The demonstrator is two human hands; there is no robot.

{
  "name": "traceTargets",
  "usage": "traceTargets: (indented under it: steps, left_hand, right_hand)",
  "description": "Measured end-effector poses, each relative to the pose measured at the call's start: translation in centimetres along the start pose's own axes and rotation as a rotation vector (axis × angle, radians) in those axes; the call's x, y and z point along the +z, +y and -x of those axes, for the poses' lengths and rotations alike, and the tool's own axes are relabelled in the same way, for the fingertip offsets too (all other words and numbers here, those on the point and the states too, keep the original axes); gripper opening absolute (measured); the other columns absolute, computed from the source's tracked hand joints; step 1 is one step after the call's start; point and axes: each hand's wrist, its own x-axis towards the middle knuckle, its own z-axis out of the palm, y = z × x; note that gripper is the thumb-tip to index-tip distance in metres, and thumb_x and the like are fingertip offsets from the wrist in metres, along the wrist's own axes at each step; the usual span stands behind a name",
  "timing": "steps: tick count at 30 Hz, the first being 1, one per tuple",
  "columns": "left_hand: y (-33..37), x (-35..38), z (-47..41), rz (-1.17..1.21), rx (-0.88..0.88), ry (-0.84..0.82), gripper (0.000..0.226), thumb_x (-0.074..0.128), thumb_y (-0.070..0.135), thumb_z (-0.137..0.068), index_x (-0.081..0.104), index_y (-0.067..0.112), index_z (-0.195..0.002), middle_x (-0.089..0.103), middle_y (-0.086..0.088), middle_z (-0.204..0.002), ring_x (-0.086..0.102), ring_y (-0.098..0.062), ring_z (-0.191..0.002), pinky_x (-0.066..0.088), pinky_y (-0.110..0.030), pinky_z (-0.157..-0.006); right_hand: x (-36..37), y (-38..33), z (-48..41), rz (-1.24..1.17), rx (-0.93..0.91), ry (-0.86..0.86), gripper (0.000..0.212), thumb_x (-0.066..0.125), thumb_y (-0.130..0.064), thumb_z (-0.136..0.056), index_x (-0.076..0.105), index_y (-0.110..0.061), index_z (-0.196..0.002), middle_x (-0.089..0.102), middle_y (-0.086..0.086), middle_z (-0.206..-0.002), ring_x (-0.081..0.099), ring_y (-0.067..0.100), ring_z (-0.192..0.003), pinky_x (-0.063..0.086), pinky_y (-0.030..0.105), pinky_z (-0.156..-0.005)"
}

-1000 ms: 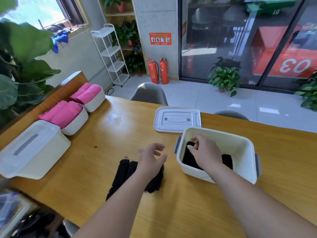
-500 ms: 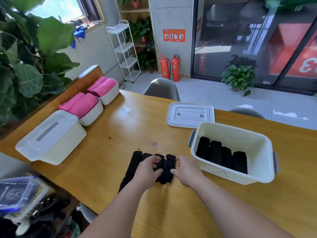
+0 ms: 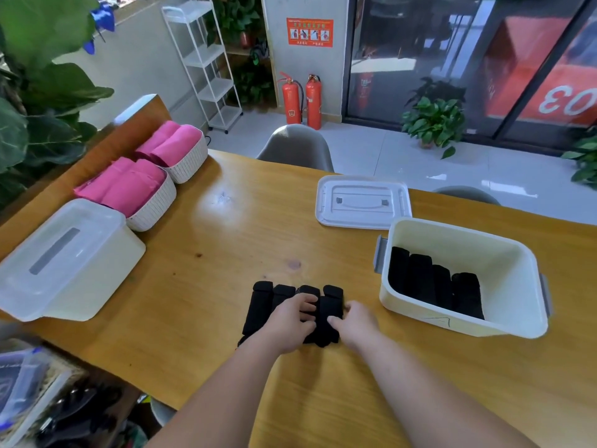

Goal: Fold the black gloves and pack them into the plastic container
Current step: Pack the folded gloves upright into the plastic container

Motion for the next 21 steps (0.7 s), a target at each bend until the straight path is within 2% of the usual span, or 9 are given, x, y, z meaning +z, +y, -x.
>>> traceTargets:
  steps: [4,7,10,14,16,19,21]
  left_hand:
    - [-0.1,-0.2,-0.3,0.055,-0.016,-0.037,0.058,0.065,0.008,-0.101,0.049,0.030,-0.153,0.064,0.008,-0.139,0.065,-0.004,-0.120,0.056,-0.028,-0.103]
    - [-0.1,-0.1,-0.2,0.099,-0.031,-0.035,0.056,0.067,0.011,-0.101,0.052,0.030,-0.152,0.066,0.009,-0.136,0.066,-0.003,-0.118,0.056,-0.032,-0.105]
    - [0.4,0.0,0.0,0.151,-0.043,0.011,0.050,0.071,0.020,-0.100,0.056,0.031,-0.147,0.068,0.014,-0.131,0.065,-0.003,-0.116,0.056,-0.033,-0.102]
    - [1.7,-0.5,0.3,0.275,-0.045,0.081,0.041,0.073,0.030,-0.100,0.063,0.032,-0.140,0.071,0.015,-0.126,0.068,-0.005,-0.113,0.058,-0.034,-0.101]
    - [2.7,-0.9,0.5,0.333,-0.026,0.106,0.035,0.074,0.032,-0.100,0.068,0.031,-0.135,0.074,0.014,-0.122,0.072,-0.006,-0.110,0.061,-0.036,-0.100]
    - [4.6,-1.7,1.0,0.424,0.028,0.139,0.031,0.076,0.031,-0.100,0.071,0.028,-0.130,0.077,0.008,-0.120,0.074,-0.006,-0.107,0.063,-0.028,-0.090]
    - [6.0,-2.2,1.3,0.483,0.066,0.146,0.028,0.077,0.029,-0.099,0.073,0.027,-0.126,0.078,0.006,-0.118,0.075,-0.008,-0.106,0.064,-0.030,-0.088]
  right_hand:
    - [0.9,0.6,-0.4,-0.083,0.051,0.033,0.039,0.078,-0.038,-0.093,0.066,-0.020,-0.126,0.072,0.000,-0.109,0.069,0.023,-0.096,0.058,0.039,-0.087]
    - [0.7,0.7,0.2,-0.085,0.043,0.039,0.028,0.077,-0.034,-0.095,0.067,-0.021,-0.117,0.072,-0.003,-0.104,0.068,0.021,-0.092,0.056,0.036,-0.080]
    - [0.1,0.8,0.7,-0.137,-0.001,0.041,0.029,0.077,-0.030,-0.095,0.066,-0.021,-0.120,0.070,-0.005,-0.105,0.067,0.018,-0.094,0.053,0.033,-0.078]
    - [-1.4,0.4,1.8,-0.291,-0.096,0.023,0.033,0.079,-0.030,-0.094,0.064,-0.025,-0.123,0.071,-0.007,-0.108,0.069,0.015,-0.101,0.059,0.039,-0.093]
    - [-2.4,0.0,2.3,-0.400,-0.136,0.002,0.034,0.080,-0.030,-0.094,0.064,-0.026,-0.124,0.072,-0.006,-0.113,0.069,0.014,-0.105,0.060,0.041,-0.097]
    - [-4.1,-0.9,2.9,-0.531,-0.202,-0.042,0.038,0.080,-0.028,-0.094,0.066,-0.023,-0.128,0.074,-0.004,-0.115,0.072,0.015,-0.108,0.060,0.042,-0.099]
    - [-5.5,-1.6,3.4,-0.591,-0.240,-0.052,0.037,0.080,-0.027,-0.094,0.067,-0.022,-0.128,0.075,-0.005,-0.115,0.072,0.015,-0.108,0.060,0.043,-0.100]
